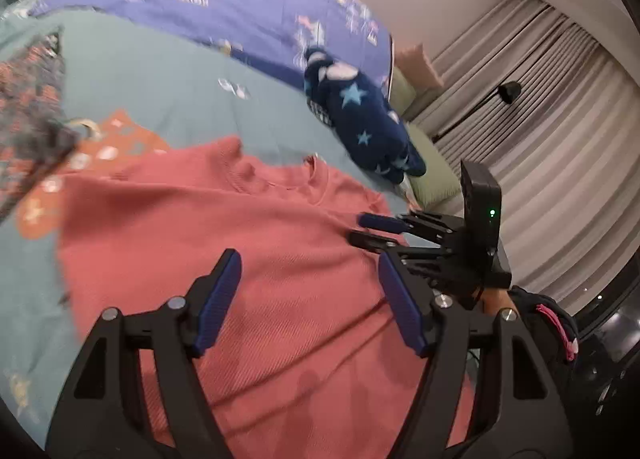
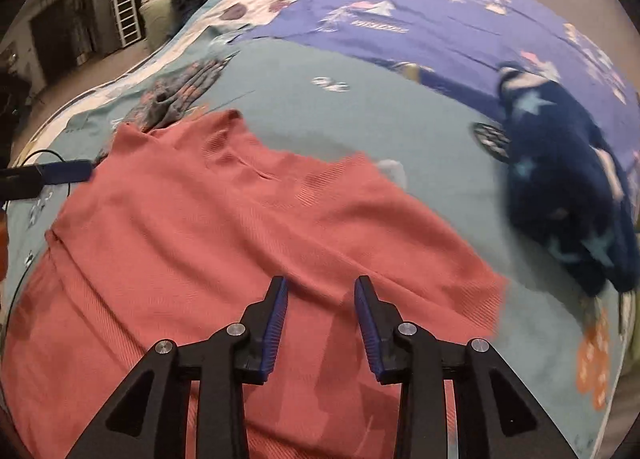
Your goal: Fold small clothes
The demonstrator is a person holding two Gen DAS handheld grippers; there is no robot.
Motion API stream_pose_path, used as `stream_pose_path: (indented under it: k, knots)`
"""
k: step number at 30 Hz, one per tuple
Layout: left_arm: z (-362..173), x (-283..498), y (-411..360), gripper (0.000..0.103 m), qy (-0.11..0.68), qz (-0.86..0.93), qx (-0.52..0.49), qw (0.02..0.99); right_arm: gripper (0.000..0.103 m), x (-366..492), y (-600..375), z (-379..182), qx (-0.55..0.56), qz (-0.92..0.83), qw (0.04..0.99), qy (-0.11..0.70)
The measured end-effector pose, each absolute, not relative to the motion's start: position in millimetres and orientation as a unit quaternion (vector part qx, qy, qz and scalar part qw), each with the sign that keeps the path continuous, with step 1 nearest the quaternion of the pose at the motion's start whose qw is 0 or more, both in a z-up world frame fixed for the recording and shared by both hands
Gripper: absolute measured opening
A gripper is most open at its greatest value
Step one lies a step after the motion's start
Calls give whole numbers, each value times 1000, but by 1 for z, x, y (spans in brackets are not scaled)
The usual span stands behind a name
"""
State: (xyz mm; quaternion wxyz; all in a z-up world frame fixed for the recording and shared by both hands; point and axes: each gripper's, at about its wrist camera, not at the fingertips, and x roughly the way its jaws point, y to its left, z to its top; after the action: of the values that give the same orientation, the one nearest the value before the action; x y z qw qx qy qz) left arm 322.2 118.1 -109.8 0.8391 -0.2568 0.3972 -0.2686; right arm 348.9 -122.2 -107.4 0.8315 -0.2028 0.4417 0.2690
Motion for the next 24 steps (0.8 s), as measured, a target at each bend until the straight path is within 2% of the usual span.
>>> stream_pose_path:
  k: [3,6,11,15,20,24]
  knots:
    - [-121,339,100,71,419,-249,-241,839,35,363,-115,-110,-192,257,836,446]
    - [-131,343,100,71,421,-241,-249,839,45,383,-121,-112,-172,244,837,459]
    - [-128,339,123,71,405,-220,-286,840,45,391,-168,-101,-136,185,856,464]
    - [-132,335,138,71,406,-208,-295,840,46,359,-173,-91,-85,276,841,458]
    - [-136,318,144,71,413,-191,-269,849,46,313,-149,-116,-191,291,820,454]
    - [-132,291,156,71,427,-177,-241,853,47,295,-171,-112,-173,295,820,459]
